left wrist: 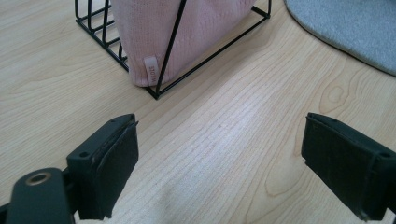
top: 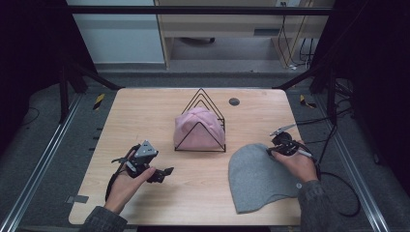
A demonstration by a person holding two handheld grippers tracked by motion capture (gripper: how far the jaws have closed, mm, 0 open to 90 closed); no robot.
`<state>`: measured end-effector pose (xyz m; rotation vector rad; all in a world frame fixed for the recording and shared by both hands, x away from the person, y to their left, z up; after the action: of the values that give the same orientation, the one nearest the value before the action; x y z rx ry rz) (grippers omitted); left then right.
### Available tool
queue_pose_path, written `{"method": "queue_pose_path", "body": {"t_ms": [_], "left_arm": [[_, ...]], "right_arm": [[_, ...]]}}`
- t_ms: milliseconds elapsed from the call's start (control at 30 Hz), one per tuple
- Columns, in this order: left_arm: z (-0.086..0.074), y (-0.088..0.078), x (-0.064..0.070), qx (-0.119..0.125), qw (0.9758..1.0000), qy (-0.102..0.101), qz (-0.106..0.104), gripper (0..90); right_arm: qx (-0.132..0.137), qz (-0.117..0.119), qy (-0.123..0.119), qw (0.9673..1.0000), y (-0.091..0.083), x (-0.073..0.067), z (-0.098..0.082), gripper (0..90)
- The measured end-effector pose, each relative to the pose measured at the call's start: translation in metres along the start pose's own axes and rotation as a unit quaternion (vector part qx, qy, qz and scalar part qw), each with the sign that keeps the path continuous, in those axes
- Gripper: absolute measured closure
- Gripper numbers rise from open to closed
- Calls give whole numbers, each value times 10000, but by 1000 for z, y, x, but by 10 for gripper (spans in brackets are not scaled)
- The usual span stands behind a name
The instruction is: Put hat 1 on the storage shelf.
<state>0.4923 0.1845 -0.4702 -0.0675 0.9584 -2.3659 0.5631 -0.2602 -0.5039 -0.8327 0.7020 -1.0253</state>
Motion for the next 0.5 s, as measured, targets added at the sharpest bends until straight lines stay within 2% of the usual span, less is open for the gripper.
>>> {"method": "queue_pose_path", "body": {"t_ms": [133,300,500], "left_arm": [[-2,1,0,-5,9998,-108,-141,94],[-2,3,2,-25,9996,-159,-217,88],[-1,6,6,-61,9993,-57,-371,80]], "right_arm": [[266,74,-157,9995,-17,-9,1,866],[641,287,-448,9965,-46,-32,1,869],[997,507,-929,9894,-74,-65,4,869]]}}
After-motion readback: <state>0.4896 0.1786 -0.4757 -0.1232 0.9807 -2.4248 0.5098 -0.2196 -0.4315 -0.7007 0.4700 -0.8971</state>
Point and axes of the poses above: each handheld gripper's, and its own axes: y roughly forward along the jaws, z roughly out of its top, x roughly to its right, the point moved 4 cm from there along y, roughly forward along the jaws, and after that the axes turned 14 degrees about y, right-handed, at the moved point
